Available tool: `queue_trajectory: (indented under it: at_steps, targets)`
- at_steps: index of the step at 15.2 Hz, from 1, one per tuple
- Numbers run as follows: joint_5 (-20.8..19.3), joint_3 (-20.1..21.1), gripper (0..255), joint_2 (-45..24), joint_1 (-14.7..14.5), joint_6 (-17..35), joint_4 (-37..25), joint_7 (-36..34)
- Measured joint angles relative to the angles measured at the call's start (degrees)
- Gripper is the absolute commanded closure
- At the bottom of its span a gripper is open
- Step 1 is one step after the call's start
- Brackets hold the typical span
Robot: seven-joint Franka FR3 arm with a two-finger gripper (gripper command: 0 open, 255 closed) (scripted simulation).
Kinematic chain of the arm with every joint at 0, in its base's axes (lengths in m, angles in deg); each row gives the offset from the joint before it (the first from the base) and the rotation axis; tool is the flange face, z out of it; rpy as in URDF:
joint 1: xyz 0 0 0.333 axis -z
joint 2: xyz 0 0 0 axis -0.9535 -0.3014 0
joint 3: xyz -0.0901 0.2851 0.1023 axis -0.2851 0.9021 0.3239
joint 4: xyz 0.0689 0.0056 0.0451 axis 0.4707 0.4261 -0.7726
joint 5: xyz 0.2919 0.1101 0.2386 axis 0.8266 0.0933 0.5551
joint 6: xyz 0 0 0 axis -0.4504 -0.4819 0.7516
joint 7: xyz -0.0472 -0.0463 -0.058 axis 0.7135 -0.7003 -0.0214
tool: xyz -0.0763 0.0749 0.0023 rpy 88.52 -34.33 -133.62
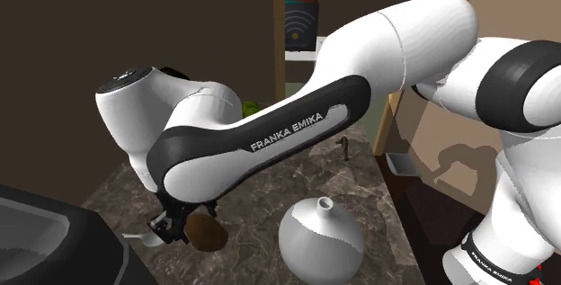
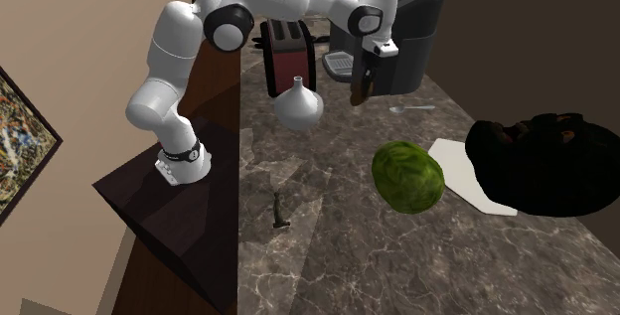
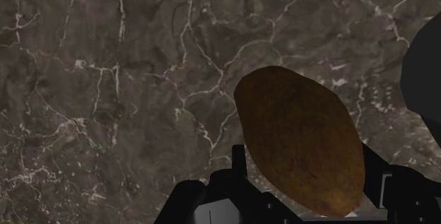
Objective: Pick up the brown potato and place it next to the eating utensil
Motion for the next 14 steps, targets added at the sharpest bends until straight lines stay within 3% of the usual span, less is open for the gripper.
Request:
queue_trajectory:
  at_steps: [14]
  targets:
    - [-1.1,-0.6,255,-1.9,0.2,7.3,4.5,-1.0]
